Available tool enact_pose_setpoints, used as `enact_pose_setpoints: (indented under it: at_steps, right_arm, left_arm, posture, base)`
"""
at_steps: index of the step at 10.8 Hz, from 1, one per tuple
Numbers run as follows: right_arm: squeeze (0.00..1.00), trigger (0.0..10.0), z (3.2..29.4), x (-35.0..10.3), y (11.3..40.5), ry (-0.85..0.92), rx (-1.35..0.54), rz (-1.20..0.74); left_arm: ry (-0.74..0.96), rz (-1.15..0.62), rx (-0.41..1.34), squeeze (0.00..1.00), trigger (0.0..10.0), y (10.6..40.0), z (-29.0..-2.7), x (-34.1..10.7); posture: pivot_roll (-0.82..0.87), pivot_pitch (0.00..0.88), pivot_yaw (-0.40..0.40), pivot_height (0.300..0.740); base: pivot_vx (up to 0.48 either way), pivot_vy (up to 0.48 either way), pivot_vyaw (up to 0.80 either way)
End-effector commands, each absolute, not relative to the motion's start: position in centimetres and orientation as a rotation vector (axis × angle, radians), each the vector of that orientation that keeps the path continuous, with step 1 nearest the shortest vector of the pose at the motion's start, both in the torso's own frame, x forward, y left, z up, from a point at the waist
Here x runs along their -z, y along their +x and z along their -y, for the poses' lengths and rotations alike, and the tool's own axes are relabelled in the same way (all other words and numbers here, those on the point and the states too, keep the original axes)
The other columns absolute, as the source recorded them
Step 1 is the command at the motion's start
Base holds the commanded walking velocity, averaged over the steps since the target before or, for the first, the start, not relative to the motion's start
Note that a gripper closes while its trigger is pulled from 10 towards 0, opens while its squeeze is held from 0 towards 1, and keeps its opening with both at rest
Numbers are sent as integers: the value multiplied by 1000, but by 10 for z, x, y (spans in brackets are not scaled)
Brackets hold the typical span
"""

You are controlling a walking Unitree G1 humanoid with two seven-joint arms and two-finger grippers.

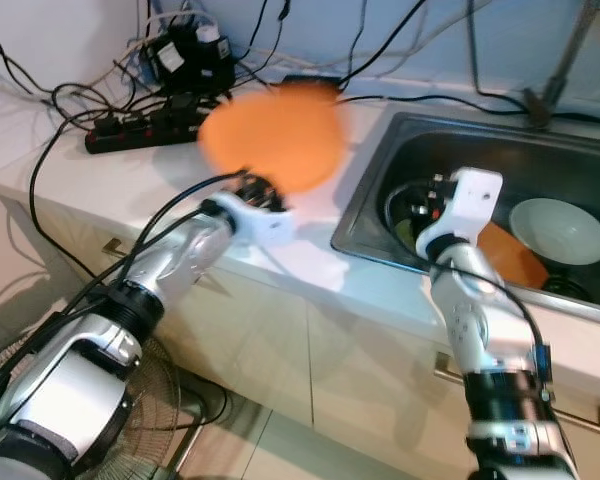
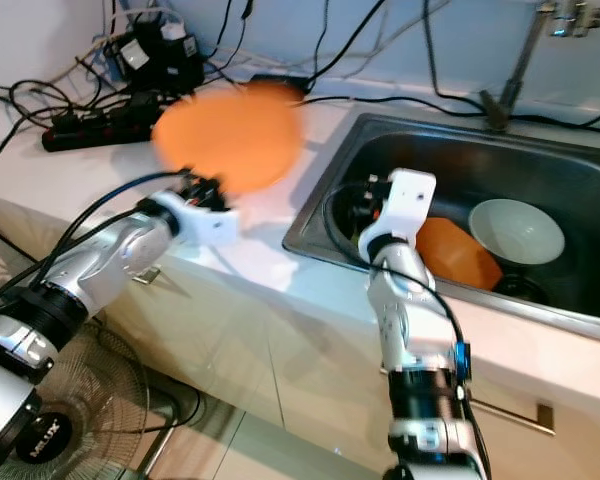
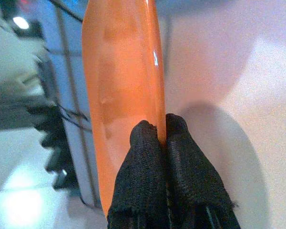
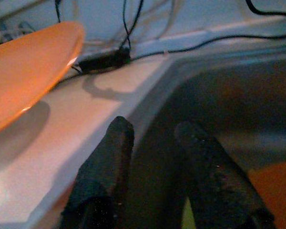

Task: Kitchen organization

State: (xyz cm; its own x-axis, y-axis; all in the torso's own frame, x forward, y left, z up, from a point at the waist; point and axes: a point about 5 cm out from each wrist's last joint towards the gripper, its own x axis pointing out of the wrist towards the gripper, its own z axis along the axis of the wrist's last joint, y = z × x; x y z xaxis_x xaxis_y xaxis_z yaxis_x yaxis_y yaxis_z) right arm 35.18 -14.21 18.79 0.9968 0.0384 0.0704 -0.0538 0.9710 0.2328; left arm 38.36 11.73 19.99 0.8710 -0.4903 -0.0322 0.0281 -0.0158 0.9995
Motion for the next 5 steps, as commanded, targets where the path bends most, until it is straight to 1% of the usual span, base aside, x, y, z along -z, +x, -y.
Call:
enact_pose_setpoints:
  at_steps: [1, 2, 5]
  right_arm:
    - [1000, 10000, 143, -196, 355, 266, -63, 88]
    - [1000, 10000, 143, -204, 358, 290, -76, 107]
    - [1000, 10000, 142, -219, 362, 394, -127, 133]
  left_arm:
    - [1505, 459, 404, 0, 7569, 379, -110, -207]
    - [1493, 472, 423, 0, 10000, 374, -105, -201]
    - [1493, 468, 442, 0, 10000, 368, -103, -195]
  posture:
    - [121, 22, 61, 740]
    - [123, 16, 58, 740]
    - [127, 0, 51, 740]
  base:
    - [0, 0, 0]
    - [0, 0, 0]
    - [0, 0, 0]
